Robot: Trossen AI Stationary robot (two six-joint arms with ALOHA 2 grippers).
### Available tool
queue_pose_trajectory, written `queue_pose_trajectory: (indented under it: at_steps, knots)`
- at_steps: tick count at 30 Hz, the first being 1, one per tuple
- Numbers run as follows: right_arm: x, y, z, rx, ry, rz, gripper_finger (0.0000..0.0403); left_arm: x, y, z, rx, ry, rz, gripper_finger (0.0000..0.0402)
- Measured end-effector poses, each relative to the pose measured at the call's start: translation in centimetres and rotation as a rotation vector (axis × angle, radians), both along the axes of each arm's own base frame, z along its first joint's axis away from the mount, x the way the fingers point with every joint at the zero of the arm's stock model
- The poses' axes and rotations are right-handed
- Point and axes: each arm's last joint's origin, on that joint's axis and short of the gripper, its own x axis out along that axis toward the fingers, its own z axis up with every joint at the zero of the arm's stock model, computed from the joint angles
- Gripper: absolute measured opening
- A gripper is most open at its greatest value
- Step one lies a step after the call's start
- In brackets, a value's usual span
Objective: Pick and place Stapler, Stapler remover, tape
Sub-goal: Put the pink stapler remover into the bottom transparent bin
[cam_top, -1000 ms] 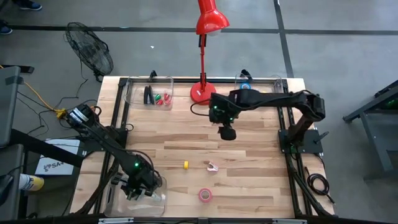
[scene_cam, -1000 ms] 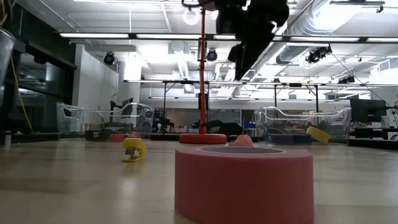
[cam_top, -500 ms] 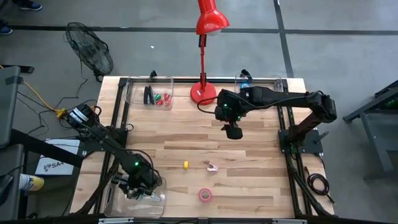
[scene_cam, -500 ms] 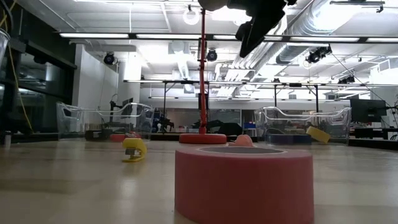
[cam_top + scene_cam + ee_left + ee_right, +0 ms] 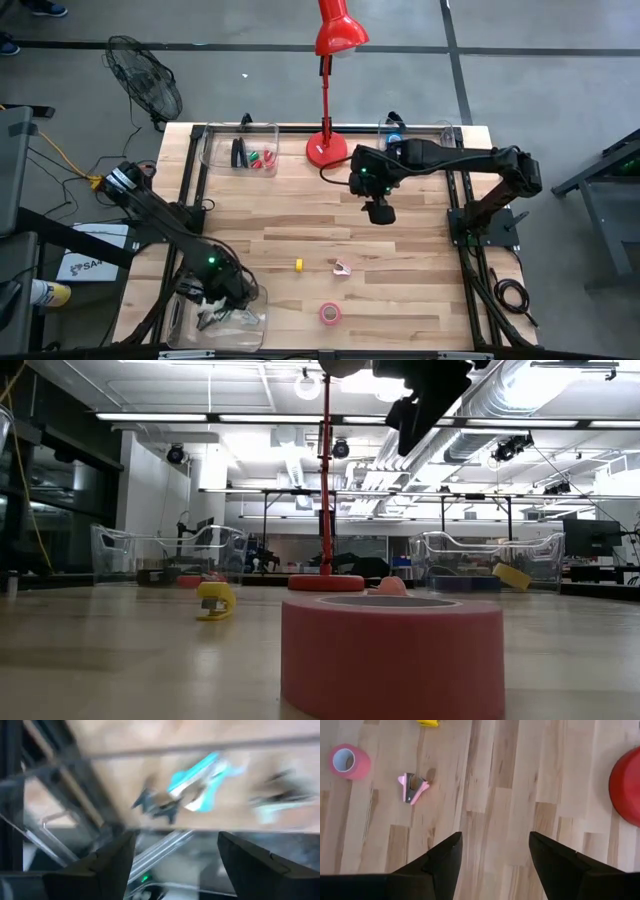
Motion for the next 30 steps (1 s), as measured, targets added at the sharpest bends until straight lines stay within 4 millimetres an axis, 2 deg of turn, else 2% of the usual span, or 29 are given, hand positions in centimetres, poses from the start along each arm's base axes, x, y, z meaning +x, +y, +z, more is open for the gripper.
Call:
queue_pose_trajectory:
  at_steps: [7, 11, 14, 20, 27, 30]
  knots:
    - [0.2, 1.6, 0.0, 0.010, -0.007, 0.032, 0.0222, 0.6, 1.4, 6.7, 0.362, -0.371, 0.035, 0.0258]
    - [0.5, 2.8, 0.2, 0.009, -0.029, 0.003, 0.0222, 1.2, 2.0, 10.0, 0.588, -0.634, -0.091, 0.0250]
    - [0.6, 3.7, 0.2, -0.014, -0.029, -0.039, 0.0222, 1.6, 2.4, 11.7, 0.735, -0.783, -0.195, 0.0244]
    - [0.6, 6.0, 0.2, -0.022, -0.037, -0.138, 0.0222, 1.8, 2.6, 13.3, 0.850, -0.887, -0.350, 0.0241]
    - [0.4, 9.4, 0.4, -0.057, -0.088, -0.283, 0.0222, 1.8, 2.5, 13.3, 0.864, -0.891, -0.498, 0.0240]
    - [0.2, 10.8, -0.5, -0.073, -0.117, -0.347, 0.0222, 1.8, 2.5, 13.3, 0.870, -0.892, -0.546, 0.0240]
